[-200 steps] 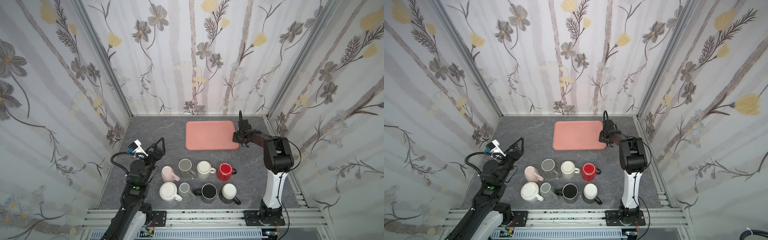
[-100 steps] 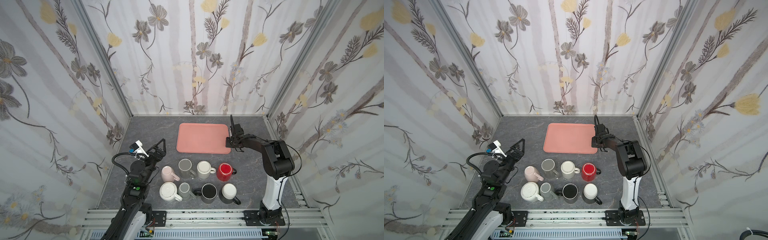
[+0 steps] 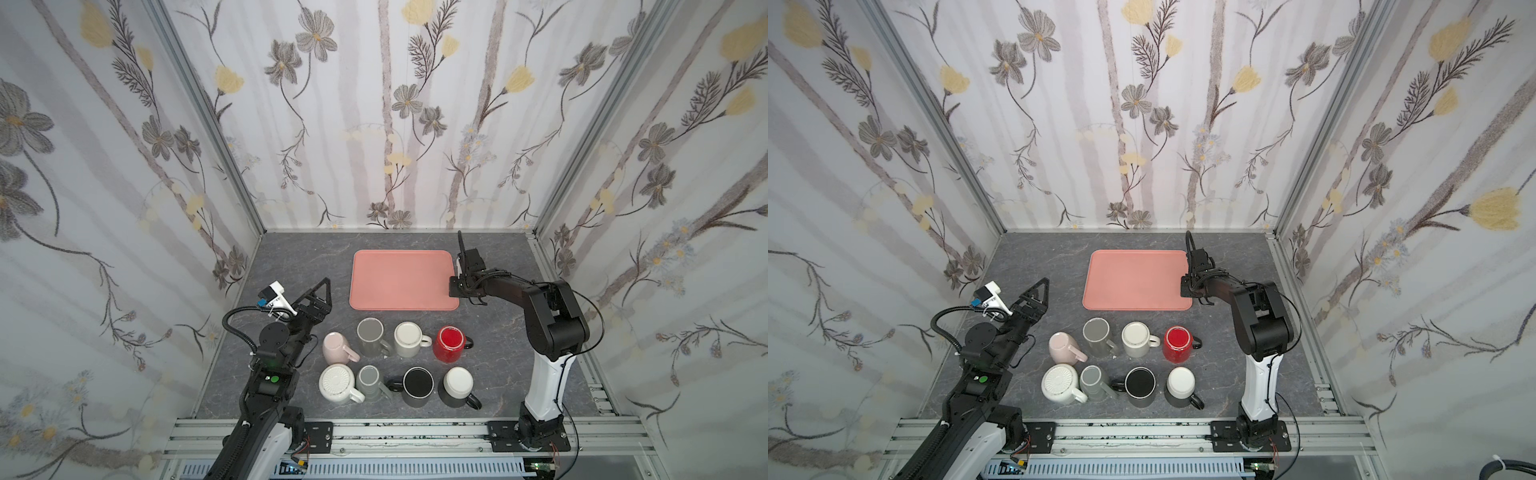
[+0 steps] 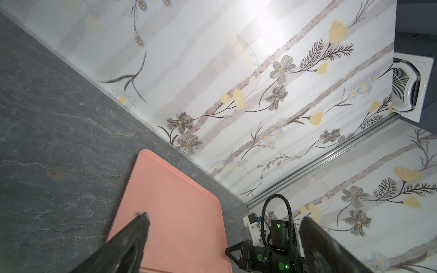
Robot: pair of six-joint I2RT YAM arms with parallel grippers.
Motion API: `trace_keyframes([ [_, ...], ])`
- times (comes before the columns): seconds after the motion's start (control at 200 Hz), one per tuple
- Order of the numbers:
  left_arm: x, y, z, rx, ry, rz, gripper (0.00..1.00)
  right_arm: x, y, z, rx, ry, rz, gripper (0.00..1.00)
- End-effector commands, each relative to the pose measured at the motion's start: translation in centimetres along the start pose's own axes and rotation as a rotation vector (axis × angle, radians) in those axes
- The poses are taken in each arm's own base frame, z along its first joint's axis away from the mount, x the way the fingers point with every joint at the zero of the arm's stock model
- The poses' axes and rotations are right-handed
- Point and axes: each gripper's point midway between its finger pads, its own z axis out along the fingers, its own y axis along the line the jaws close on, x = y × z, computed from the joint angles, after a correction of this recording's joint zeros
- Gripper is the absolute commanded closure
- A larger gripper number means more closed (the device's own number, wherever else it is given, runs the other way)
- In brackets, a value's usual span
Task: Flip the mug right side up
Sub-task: 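Move the right gripper down over the upside-down red mug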
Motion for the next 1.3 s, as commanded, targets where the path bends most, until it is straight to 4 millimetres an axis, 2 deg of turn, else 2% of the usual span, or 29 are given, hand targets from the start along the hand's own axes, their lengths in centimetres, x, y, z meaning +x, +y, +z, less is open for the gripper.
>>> trace_keyframes([
  [0.0, -0.1, -0.3, 0.0, 0.013, -0.001, -0.011, 0.00, 1.6, -0.2, 0.1, 0.013, 0.051, -0.031, 1.00],
  [0.37, 0.1, -0.3, -0.2, 0.010, 0.005, -0.010, 0.00, 2.4, -0.4, -1.0, 0.001, 0.034, -0.033, 1.00],
  [0.879, 0.1, -0.2, -0.3, 0.003, 0.006, -0.006, 0.00, 2.5, -0.2, -0.6, 0.008, 0.032, 0.001, 1.00],
  [0.964, 0.1, -0.2, -0.3, 0.001, 0.006, -0.005, 0.00, 2.1, -0.2, -0.7, 0.008, 0.025, 0.005, 0.87],
  [1.069, 0.0, -0.3, -0.4, 0.006, 0.004, -0.004, 0.00, 1.3, -0.2, -1.5, 0.012, -0.002, 0.014, 0.59],
  [1.114, 0.0, -0.4, -0.4, 0.006, 0.003, -0.004, 0.00, 0.7, -0.1, -2.3, 0.013, -0.032, 0.021, 0.50],
  [1.199, -0.1, -0.6, -0.4, 0.009, 0.003, -0.004, 0.00, -0.8, -0.2, -4.2, 0.012, -0.099, 0.038, 0.41],
  [1.299, -0.3, -0.9, -0.4, 0.015, 0.003, -0.005, 0.00, -2.0, 0.3, -7.3, -0.015, -0.185, 0.050, 0.38],
])
